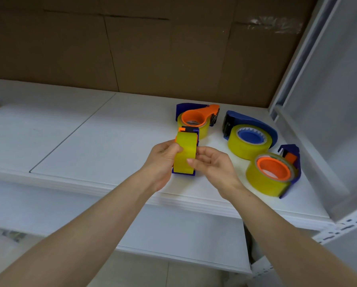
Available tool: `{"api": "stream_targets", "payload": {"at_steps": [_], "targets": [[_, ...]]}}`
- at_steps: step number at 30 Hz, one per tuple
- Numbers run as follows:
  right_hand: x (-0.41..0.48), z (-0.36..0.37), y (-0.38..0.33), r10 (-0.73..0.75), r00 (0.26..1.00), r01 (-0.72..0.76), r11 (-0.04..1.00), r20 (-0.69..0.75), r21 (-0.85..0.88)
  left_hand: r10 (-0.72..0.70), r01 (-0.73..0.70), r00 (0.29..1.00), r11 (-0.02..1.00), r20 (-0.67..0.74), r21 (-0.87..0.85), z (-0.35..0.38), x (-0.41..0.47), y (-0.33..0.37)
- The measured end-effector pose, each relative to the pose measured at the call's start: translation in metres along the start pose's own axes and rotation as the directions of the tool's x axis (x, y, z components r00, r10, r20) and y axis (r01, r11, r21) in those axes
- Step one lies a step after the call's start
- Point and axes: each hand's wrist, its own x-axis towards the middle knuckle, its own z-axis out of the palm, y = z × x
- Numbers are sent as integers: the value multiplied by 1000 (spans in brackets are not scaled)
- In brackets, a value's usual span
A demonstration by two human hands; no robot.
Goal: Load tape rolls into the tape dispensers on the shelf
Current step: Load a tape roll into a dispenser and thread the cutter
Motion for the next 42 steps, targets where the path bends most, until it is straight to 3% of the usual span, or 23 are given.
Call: {"api": "stream_targets", "payload": {"at_steps": [6,11,17,20,23,33,36,39,42], "targets": [[2,5,-4,-9,995,4,999,-101,-50,-3,3,1000,1000,-4,-17,-2,2,0],[-5,-2,4,13,998,-10,999,56,-43,3,-4,1000,1000,-26,-29,1,1,-1],[0,4,-1,-20,982,-9,988,-190,-155,22,-21,998,1000,57,-10,5,-3,-4],[1,-2,-3,28,990,-40,996,-141,-82,21,-20,999,999,44,-31,7,-4,-5],[-6,-11,0,35,999,-35,999,23,19,32,-31,999,999,42,-27,7,-3,-5],[-6,-5,3,-49,994,47,999,-94,-25,57,-58,995,998,82,9,4,-5,-7],[1,-3,1,-22,983,2,994,-182,-107,48,-48,993,999,108,-4,4,-5,-7],[16,-4,-2,123,923,-185,973,-365,-139,22,-31,989,998,148,55,9,-8,-10],[16,-7,-7,234,920,-263,963,-313,-56,15,-16,994,1000,109,9,12,-9,-9]]}}
